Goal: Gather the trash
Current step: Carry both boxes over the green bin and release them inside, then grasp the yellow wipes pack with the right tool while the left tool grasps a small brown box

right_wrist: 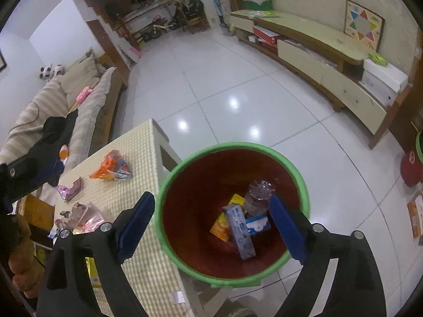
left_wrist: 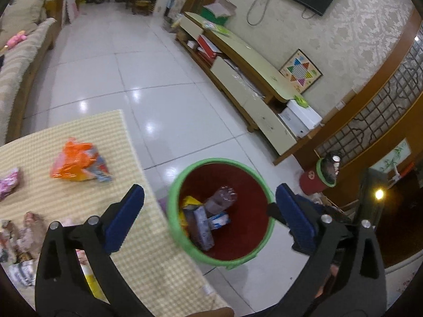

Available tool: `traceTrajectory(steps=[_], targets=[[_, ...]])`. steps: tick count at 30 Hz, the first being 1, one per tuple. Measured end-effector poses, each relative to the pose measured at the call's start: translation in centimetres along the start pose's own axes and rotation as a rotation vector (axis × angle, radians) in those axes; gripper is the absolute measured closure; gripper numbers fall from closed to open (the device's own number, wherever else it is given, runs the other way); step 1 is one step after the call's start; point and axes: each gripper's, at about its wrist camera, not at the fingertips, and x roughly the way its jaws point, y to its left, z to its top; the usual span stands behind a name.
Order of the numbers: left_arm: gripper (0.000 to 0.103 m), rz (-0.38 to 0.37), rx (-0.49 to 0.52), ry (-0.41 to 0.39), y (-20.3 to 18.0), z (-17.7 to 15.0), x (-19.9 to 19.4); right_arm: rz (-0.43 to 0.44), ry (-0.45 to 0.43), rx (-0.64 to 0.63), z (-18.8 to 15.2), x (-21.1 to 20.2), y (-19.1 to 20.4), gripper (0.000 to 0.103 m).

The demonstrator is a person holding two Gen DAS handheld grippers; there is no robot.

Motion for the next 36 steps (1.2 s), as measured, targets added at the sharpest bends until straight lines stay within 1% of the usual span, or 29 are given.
traceTrajectory(steps=[6,9,15,18,22,24,26,30,33,36], targets=[[0.005,0.092,0.001,-0.053,2.8,-1.5,-4.0,0.027,-0.006,-0.074,0.1,0.2,3.9,0.016],[0.005,0.127,-0.022,-0.073,4.8,-2.7,-6.1,0.050,-0.005,-0.122,0.0,0.4,6.2,0.016],[0.005,0.213,-0.088,-0.099,9.8,-5.5,-10.6,0.113,0.013,-0.237,-1.1,1.3,11.7,0.015],[0.005,0.256,-0.141,-0.112,12.9,-7.2,-13.0,0.143,0.035,-0.287,-2.1,2.0,13.9,0.015],[0.005,0.297,-0.191,-0.113,15.9,-9.3,-15.0,0.175,0.067,-0.373,-4.0,3.0,17.9,0.015],[0.005,0.321,-0.217,-0.107,17.6,-10.7,-15.8,0.184,0.089,-0.408,-5.1,3.6,19.6,0.015],[0.005,0.328,-0.237,-0.093,18.9,-11.9,-16.1,0.193,0.116,-0.441,-6.2,4.3,21.1,0.015],[0.005,0.352,-0.255,-0.064,21.2,-14.5,-16.4,0.201,0.184,-0.506,-9.2,6.3,24.0,0.015],[0.005,0.339,-0.284,-0.043,22.7,-16.1,-16.2,0.204,0.235,-0.533,-11.4,7.9,25.3,0.015],[0.005,0.322,-0.294,-0.008,24.2,-17.5,-15.0,0.222,0.290,-0.506,-13.2,9.6,25.9,0.015]])
